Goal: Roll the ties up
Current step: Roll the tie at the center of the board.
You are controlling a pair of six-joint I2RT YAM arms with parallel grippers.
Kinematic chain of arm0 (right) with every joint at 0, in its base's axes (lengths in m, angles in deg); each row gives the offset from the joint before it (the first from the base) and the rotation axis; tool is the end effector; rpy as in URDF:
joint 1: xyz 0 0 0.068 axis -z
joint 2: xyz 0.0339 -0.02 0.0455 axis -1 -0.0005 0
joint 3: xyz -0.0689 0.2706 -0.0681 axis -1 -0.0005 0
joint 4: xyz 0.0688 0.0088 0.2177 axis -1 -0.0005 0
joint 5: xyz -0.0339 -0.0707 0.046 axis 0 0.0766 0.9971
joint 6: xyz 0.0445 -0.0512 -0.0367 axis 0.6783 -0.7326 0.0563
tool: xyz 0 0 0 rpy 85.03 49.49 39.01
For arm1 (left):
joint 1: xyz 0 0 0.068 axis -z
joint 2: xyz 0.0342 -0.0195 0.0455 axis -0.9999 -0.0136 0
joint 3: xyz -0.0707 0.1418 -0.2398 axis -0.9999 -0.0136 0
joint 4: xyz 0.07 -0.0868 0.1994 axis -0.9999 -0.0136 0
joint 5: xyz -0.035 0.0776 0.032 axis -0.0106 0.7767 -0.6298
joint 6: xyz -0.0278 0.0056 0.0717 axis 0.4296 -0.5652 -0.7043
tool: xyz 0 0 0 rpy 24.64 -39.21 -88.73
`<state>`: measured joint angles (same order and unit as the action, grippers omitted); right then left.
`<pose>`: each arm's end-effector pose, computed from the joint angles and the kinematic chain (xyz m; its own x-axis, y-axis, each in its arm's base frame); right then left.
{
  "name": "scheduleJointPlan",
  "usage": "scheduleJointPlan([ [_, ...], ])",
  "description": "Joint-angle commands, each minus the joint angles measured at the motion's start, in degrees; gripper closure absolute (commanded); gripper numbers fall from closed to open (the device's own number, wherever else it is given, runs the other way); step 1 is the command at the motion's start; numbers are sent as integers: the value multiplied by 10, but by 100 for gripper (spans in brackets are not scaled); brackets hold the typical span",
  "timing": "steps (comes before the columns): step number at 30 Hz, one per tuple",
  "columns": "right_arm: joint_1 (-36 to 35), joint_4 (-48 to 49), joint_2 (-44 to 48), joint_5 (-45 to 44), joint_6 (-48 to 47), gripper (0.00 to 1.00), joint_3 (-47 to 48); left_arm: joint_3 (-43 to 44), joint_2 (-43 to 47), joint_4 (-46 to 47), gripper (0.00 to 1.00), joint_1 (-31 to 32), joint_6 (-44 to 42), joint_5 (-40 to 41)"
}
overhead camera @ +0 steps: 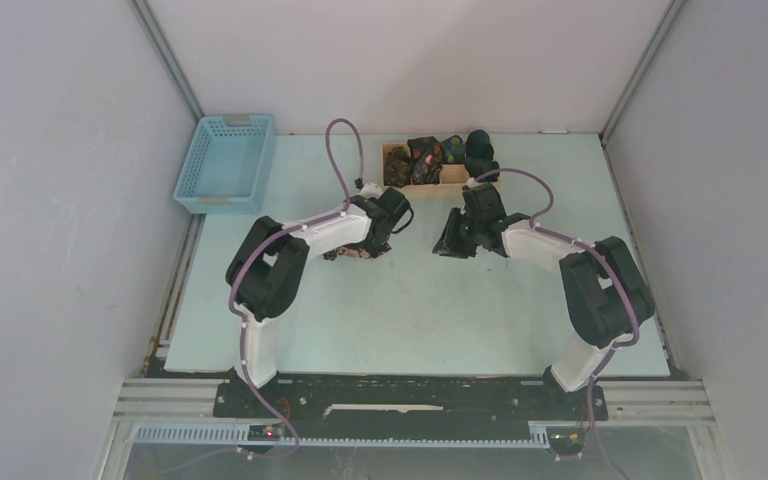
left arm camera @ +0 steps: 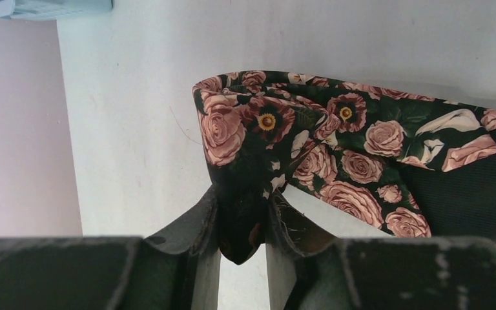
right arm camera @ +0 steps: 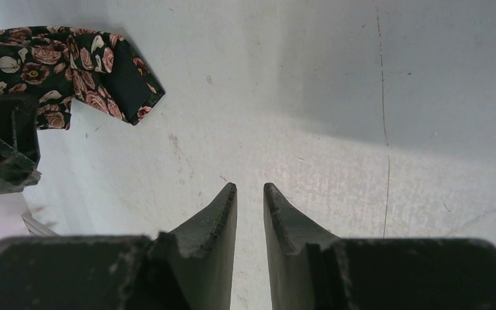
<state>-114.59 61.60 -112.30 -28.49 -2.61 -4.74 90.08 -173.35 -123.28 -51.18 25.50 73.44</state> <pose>0.3061 0.1579 0.1915 -0.8906 0.2883 -0.3516 0.0498 0.8304 0.5549 0.3198 -0.1879 0.1897 -0.8155 0.2814 -0.5057 -0.0715 0.8181 0.5706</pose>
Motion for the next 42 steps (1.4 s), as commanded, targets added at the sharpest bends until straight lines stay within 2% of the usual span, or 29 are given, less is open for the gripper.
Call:
scheduleJointPlan([
  [1, 3, 22, -2, 6, 6, 75, -1, 31, -16, -8, 71, 14, 15, 38],
  [9, 3, 23, -5, 7, 6, 75, -1, 62, -53, -12, 66, 34, 0, 17],
  [18, 3, 24, -9, 8, 6, 75, -1, 64, -46, -5, 47, 47, -17, -20],
  [22, 4, 24, -6, 7, 5, 75, -1, 60, -24, 1, 43, 49, -18, -48],
  [29, 1, 30, 12, -3, 0, 75, -1, 47, 34, 18, 37, 50, -29, -118],
  [35, -9, 54, 11, 9, -16, 75, 21, 2, 116, 38, 32, 50, -24, -179],
  [39, -33, 25, -31, 43, -42, 75, 96, -53, 184, 43, 35, 46, 2, -194],
  [42, -53, -4, -71, 59, -60, 75, 167, -117, 242, 64, 42, 31, 31, -225],
])
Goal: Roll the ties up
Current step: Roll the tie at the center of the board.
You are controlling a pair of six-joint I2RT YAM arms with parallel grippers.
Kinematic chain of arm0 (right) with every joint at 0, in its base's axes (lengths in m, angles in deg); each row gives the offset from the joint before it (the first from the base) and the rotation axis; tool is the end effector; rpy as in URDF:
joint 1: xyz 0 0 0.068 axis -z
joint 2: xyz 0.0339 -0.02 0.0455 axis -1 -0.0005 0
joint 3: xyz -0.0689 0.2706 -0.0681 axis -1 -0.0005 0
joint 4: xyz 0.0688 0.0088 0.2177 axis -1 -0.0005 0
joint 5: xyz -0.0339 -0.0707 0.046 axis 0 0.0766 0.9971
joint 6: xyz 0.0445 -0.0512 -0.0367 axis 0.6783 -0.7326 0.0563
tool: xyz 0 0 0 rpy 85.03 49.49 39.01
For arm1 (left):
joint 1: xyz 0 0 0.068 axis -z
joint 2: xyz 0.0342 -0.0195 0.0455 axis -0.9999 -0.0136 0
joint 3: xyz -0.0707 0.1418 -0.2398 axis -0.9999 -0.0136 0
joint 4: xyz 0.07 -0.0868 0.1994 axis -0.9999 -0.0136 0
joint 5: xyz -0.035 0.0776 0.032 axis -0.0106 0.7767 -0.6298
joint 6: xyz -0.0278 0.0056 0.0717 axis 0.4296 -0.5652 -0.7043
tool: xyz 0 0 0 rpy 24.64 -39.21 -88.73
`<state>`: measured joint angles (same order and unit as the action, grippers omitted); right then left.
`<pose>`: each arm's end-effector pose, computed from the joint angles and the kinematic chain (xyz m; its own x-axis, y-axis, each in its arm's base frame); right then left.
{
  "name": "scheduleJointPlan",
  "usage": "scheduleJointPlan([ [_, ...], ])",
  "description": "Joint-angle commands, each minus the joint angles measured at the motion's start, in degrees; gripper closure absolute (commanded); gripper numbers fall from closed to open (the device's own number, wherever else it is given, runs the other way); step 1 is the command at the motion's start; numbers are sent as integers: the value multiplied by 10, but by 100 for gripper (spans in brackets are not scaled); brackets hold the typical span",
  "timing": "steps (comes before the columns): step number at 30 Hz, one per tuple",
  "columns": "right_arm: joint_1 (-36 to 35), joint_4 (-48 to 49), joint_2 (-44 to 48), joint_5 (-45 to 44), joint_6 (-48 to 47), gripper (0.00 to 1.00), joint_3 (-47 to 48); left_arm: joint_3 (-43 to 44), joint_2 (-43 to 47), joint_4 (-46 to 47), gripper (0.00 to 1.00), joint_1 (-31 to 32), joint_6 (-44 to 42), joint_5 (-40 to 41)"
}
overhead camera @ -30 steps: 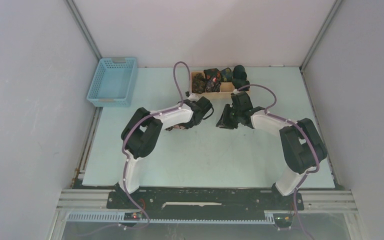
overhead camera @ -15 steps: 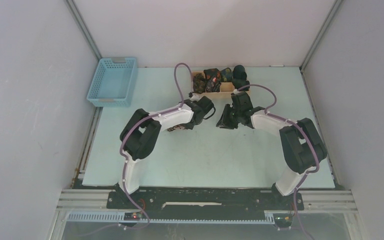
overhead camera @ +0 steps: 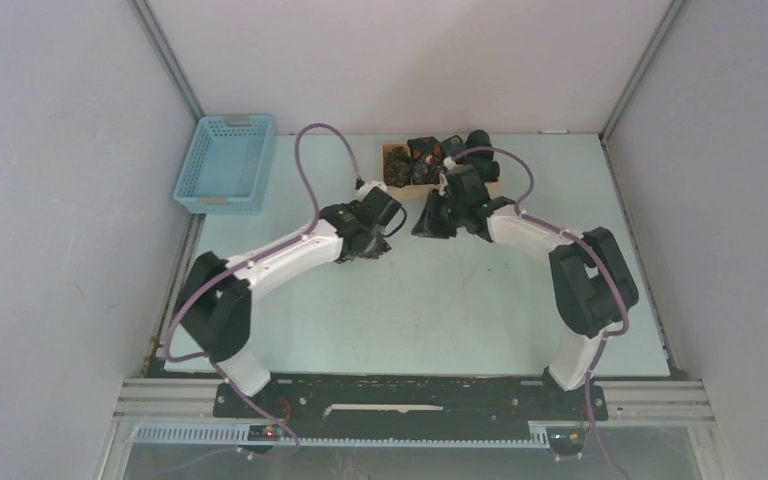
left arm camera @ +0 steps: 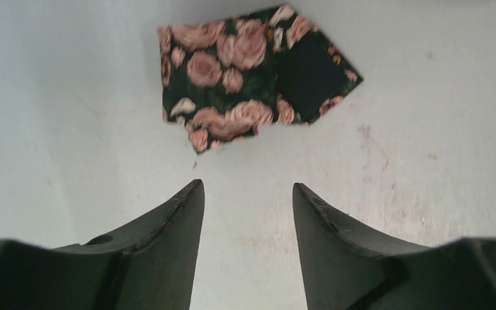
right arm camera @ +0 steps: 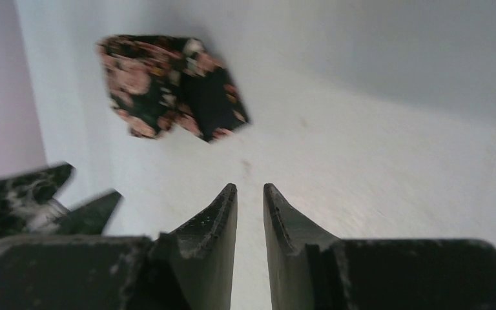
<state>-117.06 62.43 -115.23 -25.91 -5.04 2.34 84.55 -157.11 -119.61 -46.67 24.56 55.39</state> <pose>0.3231 0.1865 0.2122 -0.8839 0.2151 -0.4152 -0.0840 0.8005 0.5934 0.2683 -0.2012 0.2495 -0.7692 0.2274 -0.5972 0.1094 0.9676 0.2276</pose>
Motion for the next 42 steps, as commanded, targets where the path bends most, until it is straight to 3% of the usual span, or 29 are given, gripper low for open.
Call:
scheduleJointPlan([
  [1, -34, -23, -57, 36, -43, 75, 125, -86, 97, 37, 45, -23, 51, -58],
  [10, -63, -161, -259, 48, -90, 76, 453, -268, 182, 184, 76, -92, 135, -198],
  [20, -72, -287, -454, 2, -94, 78, 743, -334, 161, 292, 93, -148, 198, -248],
  [30, -104, -305, -541, -16, -57, 79, 830, -352, 121, 345, 96, -187, 216, -265],
  [42, -113, -319, -548, 18, -60, 82, 807, -340, 75, 406, 97, -238, 179, -285],
])
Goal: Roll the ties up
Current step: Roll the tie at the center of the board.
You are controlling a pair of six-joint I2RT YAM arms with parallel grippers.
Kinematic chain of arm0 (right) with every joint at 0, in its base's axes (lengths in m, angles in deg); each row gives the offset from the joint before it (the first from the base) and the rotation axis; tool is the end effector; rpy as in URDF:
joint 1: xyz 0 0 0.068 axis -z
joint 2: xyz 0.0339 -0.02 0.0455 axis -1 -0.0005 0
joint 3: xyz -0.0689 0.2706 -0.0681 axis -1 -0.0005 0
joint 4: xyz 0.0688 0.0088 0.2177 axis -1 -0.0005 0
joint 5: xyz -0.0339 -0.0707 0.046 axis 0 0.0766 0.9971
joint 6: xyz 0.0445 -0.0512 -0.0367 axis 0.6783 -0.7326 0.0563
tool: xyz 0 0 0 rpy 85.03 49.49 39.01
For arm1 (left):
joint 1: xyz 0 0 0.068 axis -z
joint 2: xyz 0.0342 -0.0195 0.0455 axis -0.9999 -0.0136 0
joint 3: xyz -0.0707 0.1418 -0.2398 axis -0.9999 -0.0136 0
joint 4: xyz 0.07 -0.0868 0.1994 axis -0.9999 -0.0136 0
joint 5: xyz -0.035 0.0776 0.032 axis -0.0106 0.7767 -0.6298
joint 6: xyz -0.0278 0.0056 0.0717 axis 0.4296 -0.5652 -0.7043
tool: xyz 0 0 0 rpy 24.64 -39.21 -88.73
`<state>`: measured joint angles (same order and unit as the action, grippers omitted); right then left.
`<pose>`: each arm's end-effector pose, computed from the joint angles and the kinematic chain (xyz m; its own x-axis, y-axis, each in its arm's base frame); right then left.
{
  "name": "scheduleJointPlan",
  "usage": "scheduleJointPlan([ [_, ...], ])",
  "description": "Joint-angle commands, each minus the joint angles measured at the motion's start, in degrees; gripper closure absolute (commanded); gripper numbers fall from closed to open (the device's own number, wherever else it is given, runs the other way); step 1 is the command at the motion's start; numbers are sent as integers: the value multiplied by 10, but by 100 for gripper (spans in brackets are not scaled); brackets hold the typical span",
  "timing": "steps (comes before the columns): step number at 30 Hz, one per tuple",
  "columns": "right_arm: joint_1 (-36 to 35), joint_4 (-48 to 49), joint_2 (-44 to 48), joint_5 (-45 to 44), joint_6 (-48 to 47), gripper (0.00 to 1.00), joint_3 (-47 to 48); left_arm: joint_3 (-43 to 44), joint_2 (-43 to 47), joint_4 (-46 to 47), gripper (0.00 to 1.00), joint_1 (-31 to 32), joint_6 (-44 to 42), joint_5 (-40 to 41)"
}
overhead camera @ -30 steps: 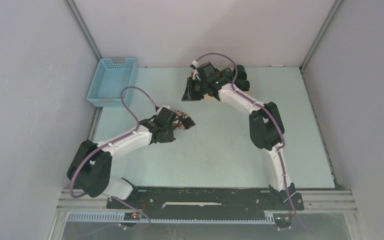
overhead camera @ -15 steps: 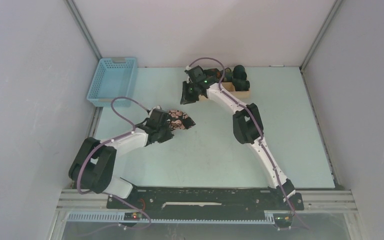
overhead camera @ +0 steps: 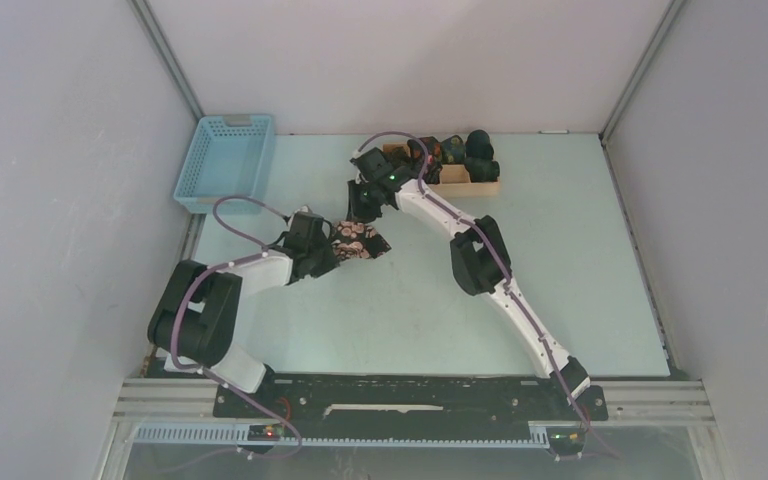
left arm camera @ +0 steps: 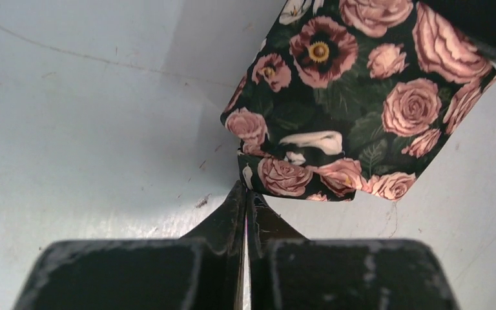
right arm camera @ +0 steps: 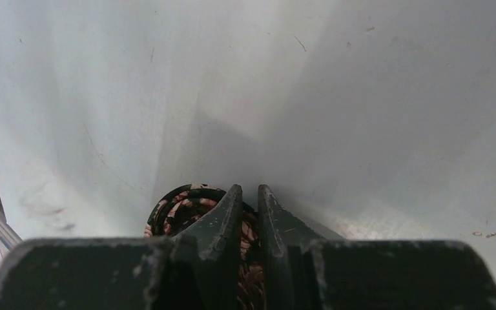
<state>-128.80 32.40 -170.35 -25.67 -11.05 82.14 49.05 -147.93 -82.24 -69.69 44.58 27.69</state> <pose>0.4382 0.3773 0.1346 -0.9112 -0.0769 -0.4046 -0.3010 0.7949 0.5268 0.2676 -0.0916 0.1649 -0.7468 -0.4735 -0.4671 -0.2983 0.8661 -0.4010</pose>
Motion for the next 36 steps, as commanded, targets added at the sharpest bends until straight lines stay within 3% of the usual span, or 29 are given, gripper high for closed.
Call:
scheduleJointPlan([
  [1, 4, -22, 5, 18, 0, 82, 6, 19, -21, 32, 98, -8, -23, -5],
  [24, -18, -53, 96, 9, 40, 89, -145, 35, -36, 77, 99, -19, -30, -4],
  [30, -19, 3, 162, -5, 67, 91, -267, 11, -30, 94, 98, -15, -46, -23],
  [36, -9, 21, 188, -15, 60, 91, -307, -25, -6, 95, 97, -9, -49, -23],
])
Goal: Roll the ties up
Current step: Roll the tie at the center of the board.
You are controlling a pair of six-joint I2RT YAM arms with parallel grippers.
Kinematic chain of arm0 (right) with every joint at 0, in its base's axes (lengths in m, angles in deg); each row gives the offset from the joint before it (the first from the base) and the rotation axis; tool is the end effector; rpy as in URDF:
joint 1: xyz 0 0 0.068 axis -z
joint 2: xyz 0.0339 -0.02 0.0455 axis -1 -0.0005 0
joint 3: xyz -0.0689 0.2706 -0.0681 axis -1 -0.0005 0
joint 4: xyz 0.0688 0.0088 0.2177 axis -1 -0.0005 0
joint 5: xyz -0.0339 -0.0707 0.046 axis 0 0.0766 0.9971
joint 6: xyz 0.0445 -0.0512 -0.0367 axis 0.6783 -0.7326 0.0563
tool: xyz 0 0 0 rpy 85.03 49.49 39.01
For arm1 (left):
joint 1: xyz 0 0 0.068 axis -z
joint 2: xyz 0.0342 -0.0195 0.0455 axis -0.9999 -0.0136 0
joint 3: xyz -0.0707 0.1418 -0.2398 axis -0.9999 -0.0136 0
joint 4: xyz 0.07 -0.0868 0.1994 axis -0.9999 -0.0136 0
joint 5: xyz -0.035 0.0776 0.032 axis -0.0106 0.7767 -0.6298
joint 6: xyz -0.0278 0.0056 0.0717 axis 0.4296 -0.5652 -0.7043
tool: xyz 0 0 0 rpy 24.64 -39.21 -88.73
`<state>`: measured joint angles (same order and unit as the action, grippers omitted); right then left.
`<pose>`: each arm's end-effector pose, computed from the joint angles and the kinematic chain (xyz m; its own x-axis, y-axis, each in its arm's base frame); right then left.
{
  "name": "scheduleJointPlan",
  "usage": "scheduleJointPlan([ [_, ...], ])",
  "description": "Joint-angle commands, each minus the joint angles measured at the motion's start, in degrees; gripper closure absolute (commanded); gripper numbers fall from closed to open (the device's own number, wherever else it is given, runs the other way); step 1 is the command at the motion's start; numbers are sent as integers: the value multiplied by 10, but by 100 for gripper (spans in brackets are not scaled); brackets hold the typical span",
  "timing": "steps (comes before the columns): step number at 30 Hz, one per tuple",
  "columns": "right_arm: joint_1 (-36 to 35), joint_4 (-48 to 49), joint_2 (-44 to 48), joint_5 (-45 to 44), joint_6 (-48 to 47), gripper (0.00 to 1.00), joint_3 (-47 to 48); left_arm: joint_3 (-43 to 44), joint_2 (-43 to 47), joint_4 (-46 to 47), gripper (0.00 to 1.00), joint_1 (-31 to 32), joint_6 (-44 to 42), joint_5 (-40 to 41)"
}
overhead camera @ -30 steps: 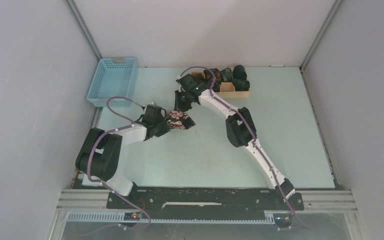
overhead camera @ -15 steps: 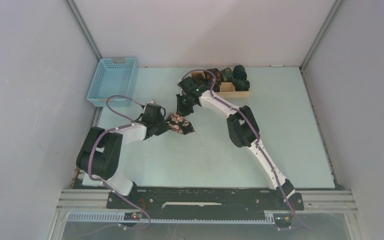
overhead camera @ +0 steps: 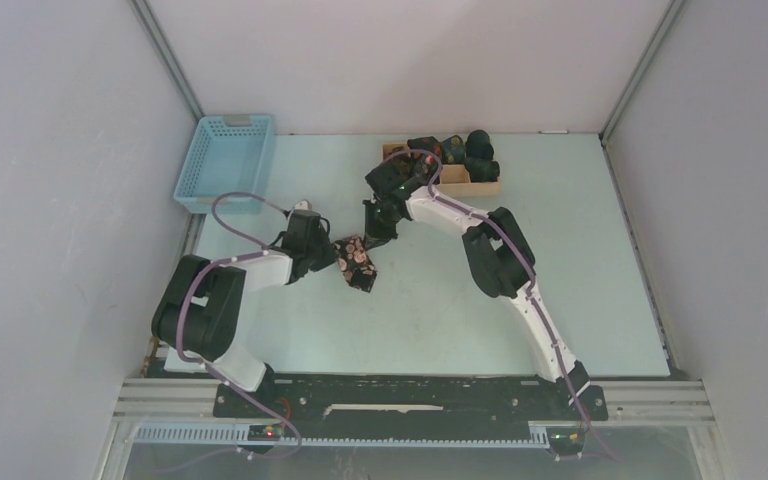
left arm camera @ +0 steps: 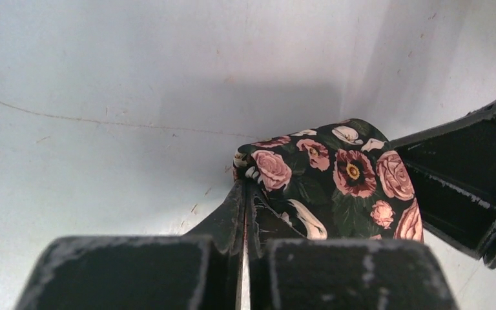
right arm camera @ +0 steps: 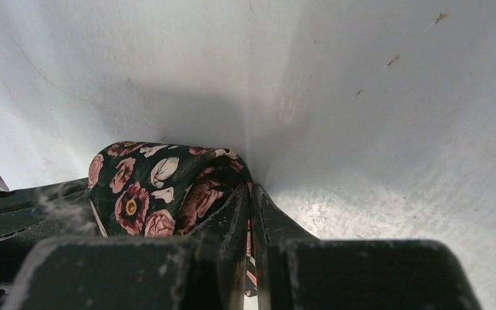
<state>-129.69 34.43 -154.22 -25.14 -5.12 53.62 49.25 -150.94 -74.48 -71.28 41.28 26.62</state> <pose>0.3829 0.3438 0.1407 -0.9774 -0.0443 -0.2069 -0.1448 0.8530 0.5014 0.2867 -0.0908 0.1638 -0.7165 -0.4554 -0.5285 -0.2376 0.8716 -0.4289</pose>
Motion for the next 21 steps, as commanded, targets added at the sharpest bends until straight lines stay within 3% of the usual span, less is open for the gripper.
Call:
scheduleJointPlan([
  [1, 3, 4, 28, -18, -2, 90, -22, -32, 30, 17, 97, 6, -18, -12],
  [12, 38, 21, 101, -25, -35, 73, -82, -55, 125, -73, 90, 7, -43, 31],
  [18, 46, 85, 207, -20, -35, 70, -238, -28, 214, -171, 77, 5, -74, 104],
  [21, 34, 125, 266, -23, -33, 71, -340, 20, 206, -209, 72, -6, -94, 127],
])
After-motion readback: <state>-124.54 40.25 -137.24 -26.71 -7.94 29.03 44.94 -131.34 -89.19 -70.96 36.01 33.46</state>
